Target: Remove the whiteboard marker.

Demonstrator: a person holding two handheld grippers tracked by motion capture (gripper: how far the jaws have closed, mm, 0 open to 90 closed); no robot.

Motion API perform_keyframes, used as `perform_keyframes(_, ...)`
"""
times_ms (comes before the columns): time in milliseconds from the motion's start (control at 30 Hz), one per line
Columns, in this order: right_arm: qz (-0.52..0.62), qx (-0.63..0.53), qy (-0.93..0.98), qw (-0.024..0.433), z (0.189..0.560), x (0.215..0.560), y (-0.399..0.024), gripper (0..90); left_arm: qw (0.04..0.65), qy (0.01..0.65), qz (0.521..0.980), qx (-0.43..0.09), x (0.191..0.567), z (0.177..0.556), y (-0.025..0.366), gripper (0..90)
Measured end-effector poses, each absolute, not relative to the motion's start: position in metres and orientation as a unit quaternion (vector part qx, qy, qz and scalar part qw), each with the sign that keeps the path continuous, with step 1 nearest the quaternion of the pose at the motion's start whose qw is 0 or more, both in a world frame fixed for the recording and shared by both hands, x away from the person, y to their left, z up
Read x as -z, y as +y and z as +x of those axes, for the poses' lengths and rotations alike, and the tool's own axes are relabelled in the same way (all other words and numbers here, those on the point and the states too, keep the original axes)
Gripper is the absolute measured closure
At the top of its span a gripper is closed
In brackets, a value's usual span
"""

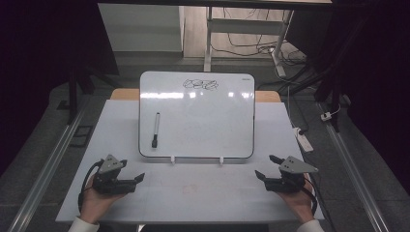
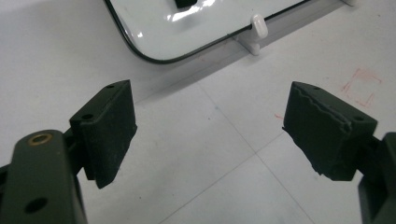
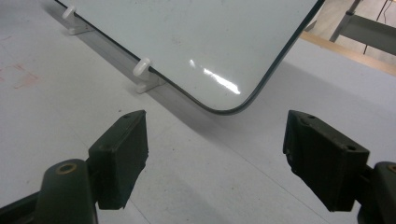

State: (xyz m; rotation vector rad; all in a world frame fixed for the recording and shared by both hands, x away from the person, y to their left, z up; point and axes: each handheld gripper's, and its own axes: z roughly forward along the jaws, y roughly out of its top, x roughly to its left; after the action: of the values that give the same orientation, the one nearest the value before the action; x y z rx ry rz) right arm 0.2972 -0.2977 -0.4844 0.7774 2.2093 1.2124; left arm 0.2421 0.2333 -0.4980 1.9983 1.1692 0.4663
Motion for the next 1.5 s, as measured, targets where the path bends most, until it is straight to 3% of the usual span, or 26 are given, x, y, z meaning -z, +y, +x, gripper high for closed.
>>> perform_keyframes(467,0.280,-0.445,0.814,0.248,0.296,0.484,-0.294,23.5,0.375,0.453,0.783,-0.203,0.475,0.262,0.225,20.1)
perform_keyframes(1033,0.278,-0.442,0.815,0.249,0.295,0.486,-0.294,24.0,0.375,0.450,0.768,-0.257,0.440,0.338,0.190,25.8)
perform_keyframes(1500,0.278,-0.439,0.817,0.248,0.295,0.488,-0.294,24.4,0.349,0.472,0.747,-0.311,0.446,0.370,0.175,44.4)
